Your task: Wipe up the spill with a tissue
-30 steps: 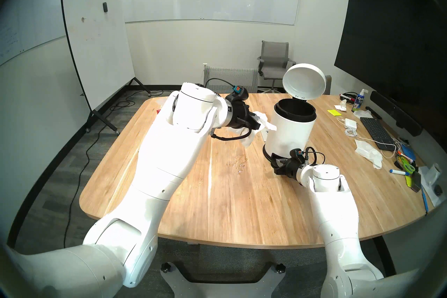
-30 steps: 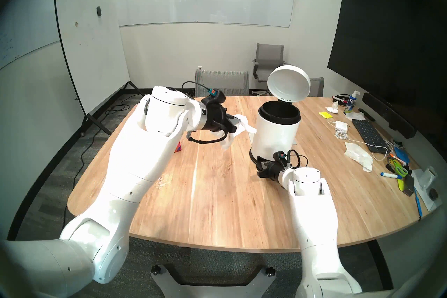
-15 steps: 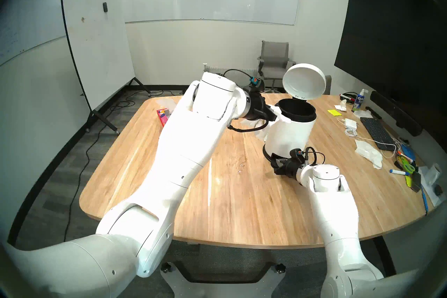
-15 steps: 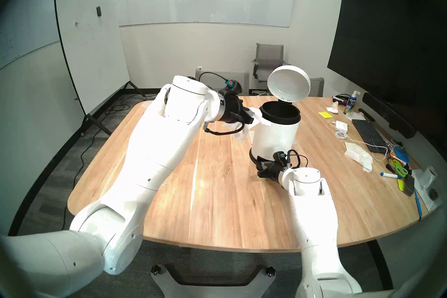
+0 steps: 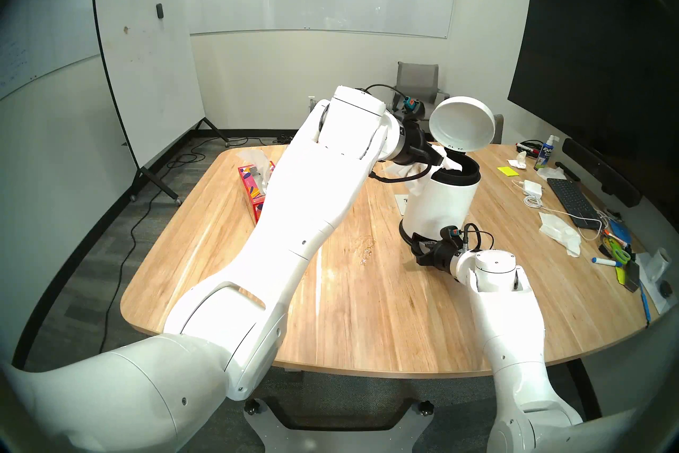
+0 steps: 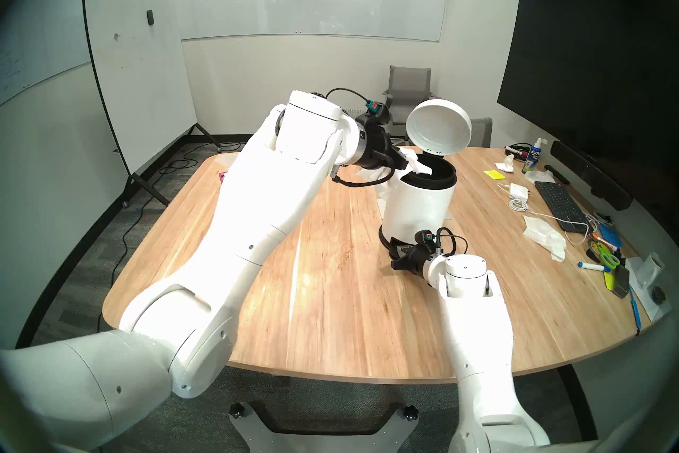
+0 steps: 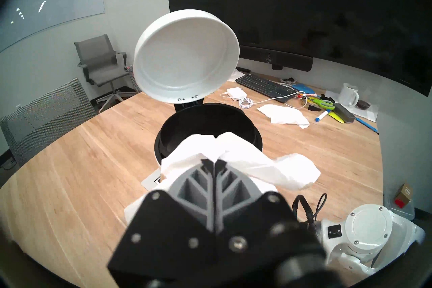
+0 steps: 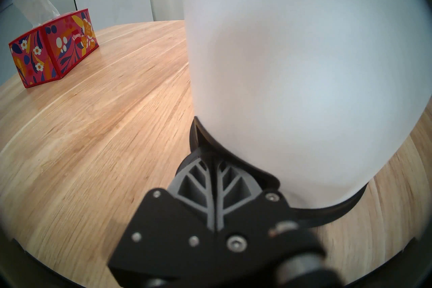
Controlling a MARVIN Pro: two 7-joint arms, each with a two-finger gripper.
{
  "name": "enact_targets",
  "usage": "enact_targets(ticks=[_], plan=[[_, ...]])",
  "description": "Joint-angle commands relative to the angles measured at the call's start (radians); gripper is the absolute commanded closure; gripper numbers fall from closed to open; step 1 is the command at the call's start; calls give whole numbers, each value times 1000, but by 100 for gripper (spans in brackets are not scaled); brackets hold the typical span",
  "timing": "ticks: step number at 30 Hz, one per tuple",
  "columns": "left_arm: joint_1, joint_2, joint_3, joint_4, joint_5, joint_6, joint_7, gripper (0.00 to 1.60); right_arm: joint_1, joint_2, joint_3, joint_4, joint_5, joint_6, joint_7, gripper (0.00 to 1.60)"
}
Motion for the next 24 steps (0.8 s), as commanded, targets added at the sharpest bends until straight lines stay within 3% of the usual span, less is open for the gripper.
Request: enact_targets(ticks=[1,16,24], plan=[[-89,-71,-5,58,-3,-3,15,160,-23,1,-4,28,-7,13,1,160],[-189,-147,-15,223,-10,-3,59,160,-23,1,-3,28,-6,13,1,160],[-232,-203,-14,334,-16,-36,90,160,-23,1,-3,28,-7,13,1,160]])
